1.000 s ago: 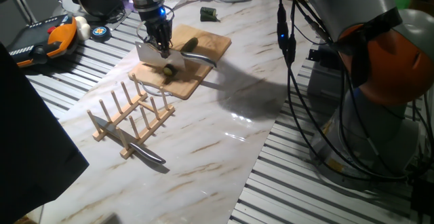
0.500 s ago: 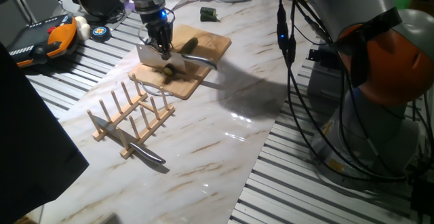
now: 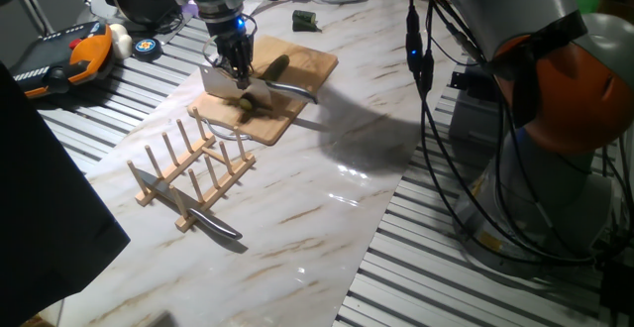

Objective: Cut the cucumber into segments

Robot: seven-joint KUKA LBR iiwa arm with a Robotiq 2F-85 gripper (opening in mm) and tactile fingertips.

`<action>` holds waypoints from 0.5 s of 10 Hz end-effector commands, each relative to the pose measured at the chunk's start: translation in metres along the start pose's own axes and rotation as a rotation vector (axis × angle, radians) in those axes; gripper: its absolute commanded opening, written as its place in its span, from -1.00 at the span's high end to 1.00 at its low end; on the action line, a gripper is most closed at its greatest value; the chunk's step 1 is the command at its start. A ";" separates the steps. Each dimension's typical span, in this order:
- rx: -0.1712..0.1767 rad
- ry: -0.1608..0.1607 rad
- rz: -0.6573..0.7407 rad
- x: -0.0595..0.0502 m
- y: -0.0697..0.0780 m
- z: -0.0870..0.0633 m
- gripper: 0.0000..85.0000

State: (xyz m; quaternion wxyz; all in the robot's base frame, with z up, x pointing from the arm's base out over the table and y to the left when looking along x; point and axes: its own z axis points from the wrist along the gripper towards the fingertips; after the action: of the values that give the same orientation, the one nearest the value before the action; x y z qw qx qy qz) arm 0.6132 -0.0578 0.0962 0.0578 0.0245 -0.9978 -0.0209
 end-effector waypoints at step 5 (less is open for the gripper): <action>-0.005 -0.028 -0.007 0.003 -0.003 0.002 0.98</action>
State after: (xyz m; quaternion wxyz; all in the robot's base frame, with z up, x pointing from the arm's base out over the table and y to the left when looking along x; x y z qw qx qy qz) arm 0.6102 -0.0610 0.0943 0.0432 0.0275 -0.9984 -0.0236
